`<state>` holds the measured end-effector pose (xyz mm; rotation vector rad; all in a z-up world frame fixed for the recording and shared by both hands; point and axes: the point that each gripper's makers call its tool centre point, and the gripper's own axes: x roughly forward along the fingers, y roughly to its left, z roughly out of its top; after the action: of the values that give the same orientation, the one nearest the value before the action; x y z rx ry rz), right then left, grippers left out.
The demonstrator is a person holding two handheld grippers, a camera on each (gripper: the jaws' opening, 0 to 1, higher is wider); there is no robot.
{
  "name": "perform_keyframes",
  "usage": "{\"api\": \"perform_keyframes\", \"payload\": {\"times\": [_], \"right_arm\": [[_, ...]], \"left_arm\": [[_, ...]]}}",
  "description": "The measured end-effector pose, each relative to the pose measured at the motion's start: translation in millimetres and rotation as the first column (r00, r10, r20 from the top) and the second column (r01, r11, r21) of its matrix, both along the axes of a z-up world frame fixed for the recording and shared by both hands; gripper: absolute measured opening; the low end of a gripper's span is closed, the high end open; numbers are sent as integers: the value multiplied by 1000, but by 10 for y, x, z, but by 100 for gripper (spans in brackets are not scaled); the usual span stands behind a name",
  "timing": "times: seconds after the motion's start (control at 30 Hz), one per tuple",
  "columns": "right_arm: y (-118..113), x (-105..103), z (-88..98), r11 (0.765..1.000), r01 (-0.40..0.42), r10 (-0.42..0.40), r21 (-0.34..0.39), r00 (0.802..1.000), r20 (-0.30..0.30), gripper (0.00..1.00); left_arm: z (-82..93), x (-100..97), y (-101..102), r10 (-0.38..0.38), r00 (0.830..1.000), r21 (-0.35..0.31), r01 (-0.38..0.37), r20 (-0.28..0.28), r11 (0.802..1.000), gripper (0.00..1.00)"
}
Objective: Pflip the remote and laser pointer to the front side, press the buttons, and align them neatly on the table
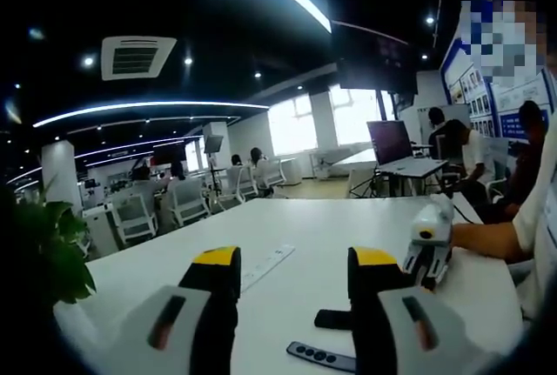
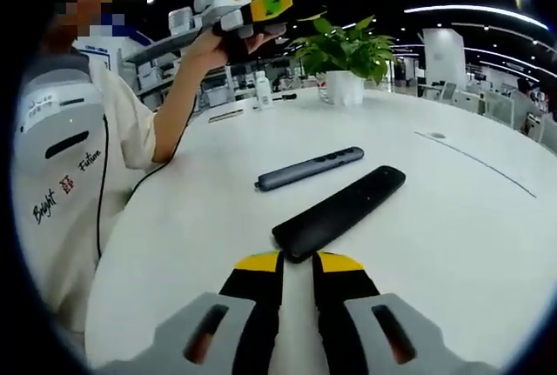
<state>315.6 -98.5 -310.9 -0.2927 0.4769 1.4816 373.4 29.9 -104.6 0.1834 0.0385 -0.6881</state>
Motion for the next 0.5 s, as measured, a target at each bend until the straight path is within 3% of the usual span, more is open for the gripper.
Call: {"api": "perform_keyframes", "payload": {"times": [0.33, 0.5], "right_arm": [[112, -36, -8, 1000, -13, 12, 16, 999, 39, 19], [150, -34, -2, 999, -9, 8, 42, 1000, 21, 20]], "left_arm": [[-1, 7, 7, 0, 1000, 4, 0, 0, 1000, 50], [-15, 9, 8, 1, 1000, 5, -1, -3, 1000, 50]]}}
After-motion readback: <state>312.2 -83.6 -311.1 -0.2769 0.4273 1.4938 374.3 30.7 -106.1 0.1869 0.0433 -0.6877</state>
